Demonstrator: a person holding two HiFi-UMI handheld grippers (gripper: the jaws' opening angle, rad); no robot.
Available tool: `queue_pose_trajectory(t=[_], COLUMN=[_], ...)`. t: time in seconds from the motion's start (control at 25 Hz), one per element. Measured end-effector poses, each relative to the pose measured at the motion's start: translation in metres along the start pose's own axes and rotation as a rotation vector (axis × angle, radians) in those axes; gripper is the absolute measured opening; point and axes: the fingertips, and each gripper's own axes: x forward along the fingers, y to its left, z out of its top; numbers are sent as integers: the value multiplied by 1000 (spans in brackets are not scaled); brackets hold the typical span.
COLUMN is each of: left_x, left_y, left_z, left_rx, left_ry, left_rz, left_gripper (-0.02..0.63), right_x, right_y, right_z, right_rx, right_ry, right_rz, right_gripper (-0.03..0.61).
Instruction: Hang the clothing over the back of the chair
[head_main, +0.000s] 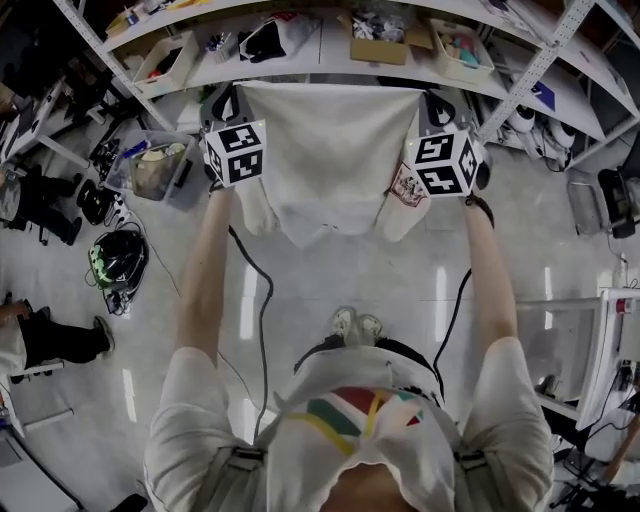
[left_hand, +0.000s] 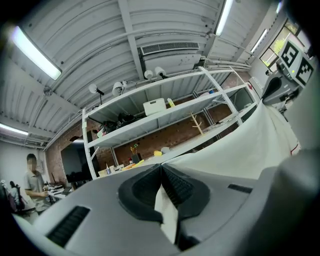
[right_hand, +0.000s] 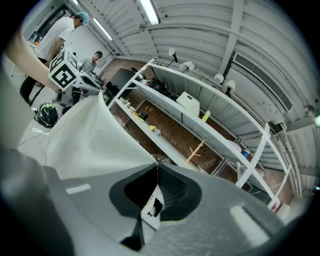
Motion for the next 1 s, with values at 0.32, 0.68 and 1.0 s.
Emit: queue_pose_trajectory(t=[0.32,0.68,1.0], left_x=[-3,-10,-22], left_y=[-17,-34,-46], left_z=[-55,-103,-142], left_rx=[8,10,4], left_ry=[89,162,229], left_rz=[-30,-69,-82], left_gripper=[15,15,15], right_x=[13,14,11], right_y=[42,81,109], right_z=[-40,-78,-102], right_rx=[1,30,44], right_ry=[81,157,203], right_rz=[76,131,174], right_gripper=[8,8,8])
